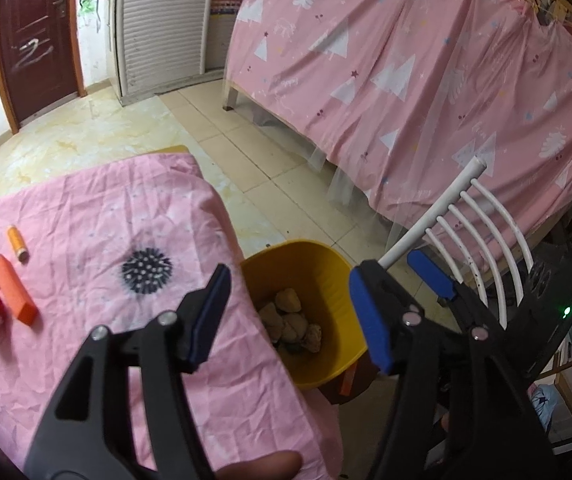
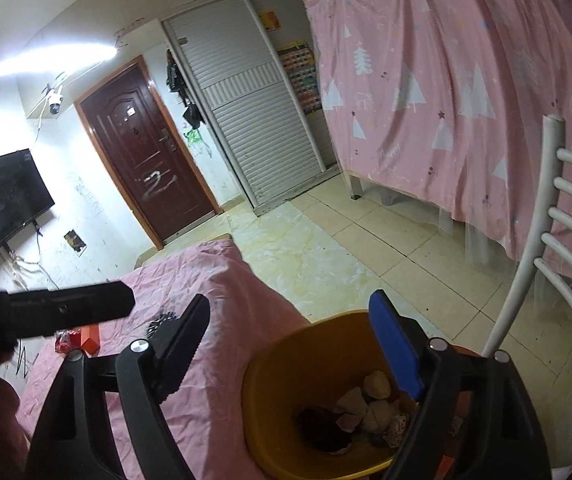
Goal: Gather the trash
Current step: 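Move both open tools back over the trash on the bed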
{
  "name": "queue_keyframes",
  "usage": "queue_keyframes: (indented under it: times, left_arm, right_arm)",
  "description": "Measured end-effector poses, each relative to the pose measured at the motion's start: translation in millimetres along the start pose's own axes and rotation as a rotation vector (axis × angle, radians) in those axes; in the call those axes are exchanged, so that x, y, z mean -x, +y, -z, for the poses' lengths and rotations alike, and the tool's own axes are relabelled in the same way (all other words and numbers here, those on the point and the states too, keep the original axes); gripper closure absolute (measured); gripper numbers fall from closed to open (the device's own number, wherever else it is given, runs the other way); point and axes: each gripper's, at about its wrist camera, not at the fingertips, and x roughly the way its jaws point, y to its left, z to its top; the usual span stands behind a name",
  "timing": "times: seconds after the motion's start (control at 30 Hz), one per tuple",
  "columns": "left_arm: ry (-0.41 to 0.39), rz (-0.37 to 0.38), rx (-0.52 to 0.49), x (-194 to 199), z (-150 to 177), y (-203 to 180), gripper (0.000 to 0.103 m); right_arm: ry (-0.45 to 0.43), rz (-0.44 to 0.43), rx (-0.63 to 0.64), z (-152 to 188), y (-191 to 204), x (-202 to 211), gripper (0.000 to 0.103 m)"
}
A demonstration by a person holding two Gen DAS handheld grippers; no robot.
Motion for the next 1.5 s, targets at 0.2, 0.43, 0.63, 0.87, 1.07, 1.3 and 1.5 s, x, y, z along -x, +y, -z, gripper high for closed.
queue_keyframes:
  times: [0.2,0.43,0.63,0.87,1.07,1.3,1.5]
  left_arm:
    - [-0.045,-0.002,0.044,28,-1,33,0.044]
    - [-0.085,-0.017,0.139,55,0,90,0.044]
    - [-0.110,-0.028,0.188,75,4,127,0.044]
    - [-0.132,-0.092,0.258,95,10,185,0.042]
    - [-0.130,-0.175,0.335,105,15,242,0.042]
    - [-0.112,-0.214,0.395,106,22,289,0.042]
    - [-0.082,-0.216,0.423,94,26,317,0.042]
  right_arm:
    - [0.006,-0.027,0.047,4,32,-10,0.025]
    - [0.056,-0.064,0.096,10,78,-33,0.025]
    - [0.094,-0.091,0.173,10,127,-52,0.025]
    - [0.145,-0.146,0.274,19,190,-76,0.025]
    - [0.204,-0.178,0.343,33,235,-101,0.025]
    - [0.257,-0.204,0.410,46,275,-123,0.025]
    - [0.290,-0.204,0.443,51,293,-140,0.025]
